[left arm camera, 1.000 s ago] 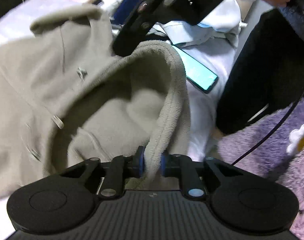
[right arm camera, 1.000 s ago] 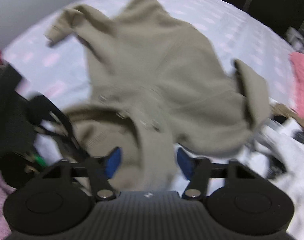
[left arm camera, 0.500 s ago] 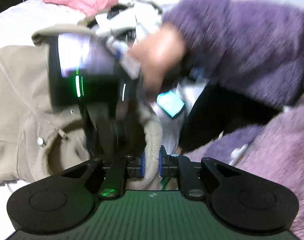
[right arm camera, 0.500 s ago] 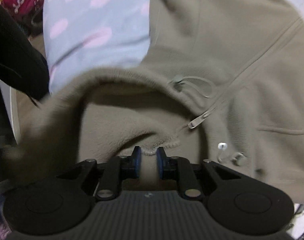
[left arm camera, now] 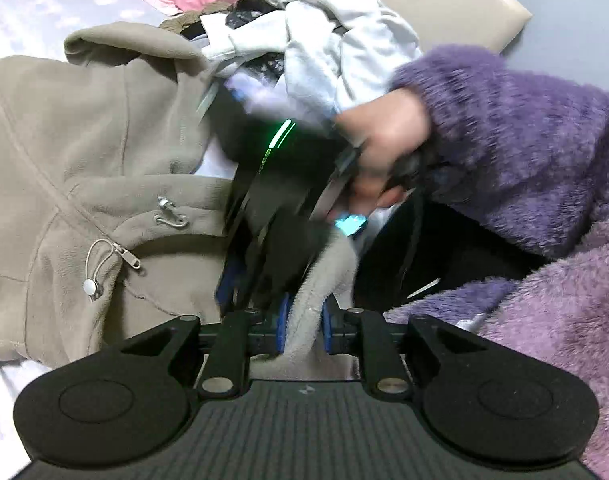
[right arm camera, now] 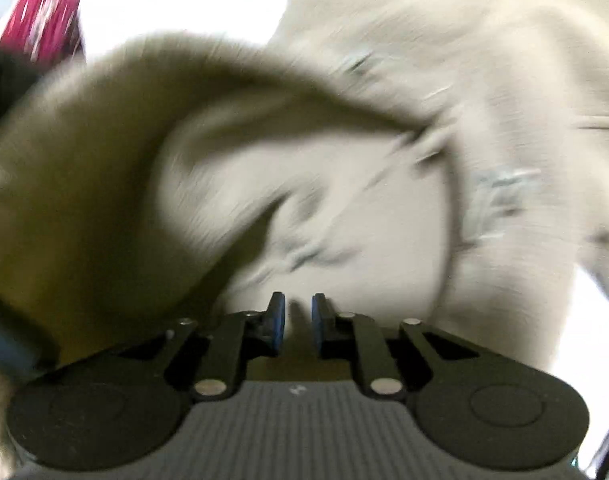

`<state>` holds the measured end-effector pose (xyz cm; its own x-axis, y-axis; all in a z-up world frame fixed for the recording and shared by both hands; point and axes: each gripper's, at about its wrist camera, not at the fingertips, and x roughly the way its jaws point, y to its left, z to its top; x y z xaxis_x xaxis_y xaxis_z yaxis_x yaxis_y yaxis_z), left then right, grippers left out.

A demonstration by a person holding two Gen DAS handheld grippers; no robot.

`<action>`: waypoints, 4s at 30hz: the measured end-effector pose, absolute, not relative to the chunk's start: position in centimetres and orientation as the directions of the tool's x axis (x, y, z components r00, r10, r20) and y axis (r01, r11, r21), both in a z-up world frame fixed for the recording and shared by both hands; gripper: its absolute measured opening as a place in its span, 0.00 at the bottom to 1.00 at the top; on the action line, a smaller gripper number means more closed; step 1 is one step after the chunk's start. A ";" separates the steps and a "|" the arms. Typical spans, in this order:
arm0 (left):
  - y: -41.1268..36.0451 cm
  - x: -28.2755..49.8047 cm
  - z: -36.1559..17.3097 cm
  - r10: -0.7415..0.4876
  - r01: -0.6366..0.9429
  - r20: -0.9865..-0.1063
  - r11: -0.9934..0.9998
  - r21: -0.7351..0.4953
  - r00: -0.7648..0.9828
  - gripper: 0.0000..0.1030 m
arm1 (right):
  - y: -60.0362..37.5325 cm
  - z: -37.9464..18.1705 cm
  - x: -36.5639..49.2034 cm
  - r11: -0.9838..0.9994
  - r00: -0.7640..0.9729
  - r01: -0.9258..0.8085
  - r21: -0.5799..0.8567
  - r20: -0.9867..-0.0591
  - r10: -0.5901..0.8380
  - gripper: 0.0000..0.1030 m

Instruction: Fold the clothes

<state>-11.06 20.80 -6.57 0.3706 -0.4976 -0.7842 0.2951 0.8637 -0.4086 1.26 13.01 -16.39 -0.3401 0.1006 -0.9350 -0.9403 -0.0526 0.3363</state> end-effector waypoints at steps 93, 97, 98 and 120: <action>39.6 -16.8 -11.4 0.021 -0.704 -0.879 0.608 -0.367 0.477 0.55 | 0.5 -9.7 12.1 0.618 0.030 -0.668 0.415 -0.814 0.580 0.49; 42.6 -16.8 -13.6 0.039 -0.769 -0.863 0.476 -0.427 0.504 0.55 | 1.9 -10.9 15.9 0.701 0.077 -0.559 0.442 -0.815 0.575 0.49; 43.3 -16.8 -14.2 0.049 -0.784 -0.865 0.451 -0.427 0.499 0.55 | 2.2 -11.2 16.9 0.717 0.088 -0.543 0.438 -0.819 0.567 0.49; 43.3 -15.5 -17.9 0.235 -0.788 -0.791 0.439 -0.432 0.565 0.07 | 6.1 -18.9 22.5 0.775 0.160 -0.446 0.448 -0.812 0.562 0.17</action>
